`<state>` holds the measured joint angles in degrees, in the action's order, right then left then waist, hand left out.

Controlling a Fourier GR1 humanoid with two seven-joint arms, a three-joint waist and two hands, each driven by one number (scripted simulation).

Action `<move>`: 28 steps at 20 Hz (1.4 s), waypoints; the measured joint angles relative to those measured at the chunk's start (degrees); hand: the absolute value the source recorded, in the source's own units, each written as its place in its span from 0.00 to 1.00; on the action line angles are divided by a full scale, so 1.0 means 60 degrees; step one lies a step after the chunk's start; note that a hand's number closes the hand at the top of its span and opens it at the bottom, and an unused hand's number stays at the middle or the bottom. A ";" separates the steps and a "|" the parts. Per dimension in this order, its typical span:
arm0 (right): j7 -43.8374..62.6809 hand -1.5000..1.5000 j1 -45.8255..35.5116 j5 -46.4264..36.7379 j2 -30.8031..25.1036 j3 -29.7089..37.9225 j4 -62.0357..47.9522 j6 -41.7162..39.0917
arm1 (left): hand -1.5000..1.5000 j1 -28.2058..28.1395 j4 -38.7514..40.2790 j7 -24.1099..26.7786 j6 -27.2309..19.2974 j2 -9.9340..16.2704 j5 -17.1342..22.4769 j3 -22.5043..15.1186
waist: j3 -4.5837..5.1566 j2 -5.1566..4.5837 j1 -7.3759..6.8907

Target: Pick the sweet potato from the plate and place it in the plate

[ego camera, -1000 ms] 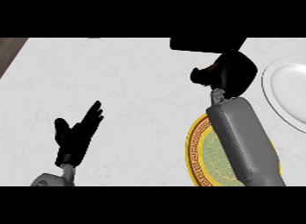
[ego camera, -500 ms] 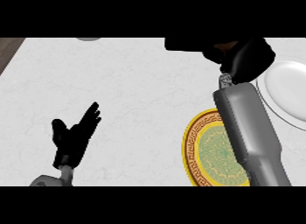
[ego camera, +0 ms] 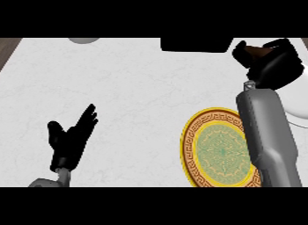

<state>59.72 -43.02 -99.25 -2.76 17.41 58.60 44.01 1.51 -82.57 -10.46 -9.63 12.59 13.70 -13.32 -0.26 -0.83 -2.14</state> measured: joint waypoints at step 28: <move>-0.5174 0.00 0.0202 0.6986 -0.3901 0.3299 -0.5621 0.1648 | 0.50 -0.0230 -0.0249 -0.0144 0.0215 -0.0114 -0.0152 0.0173 | -0.0046 -0.0016 0.0013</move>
<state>28.68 -41.81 -57.33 -26.16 37.20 24.88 53.89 0.14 -84.06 -11.32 -8.34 11.90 12.79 -12.28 -0.54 -0.92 -2.06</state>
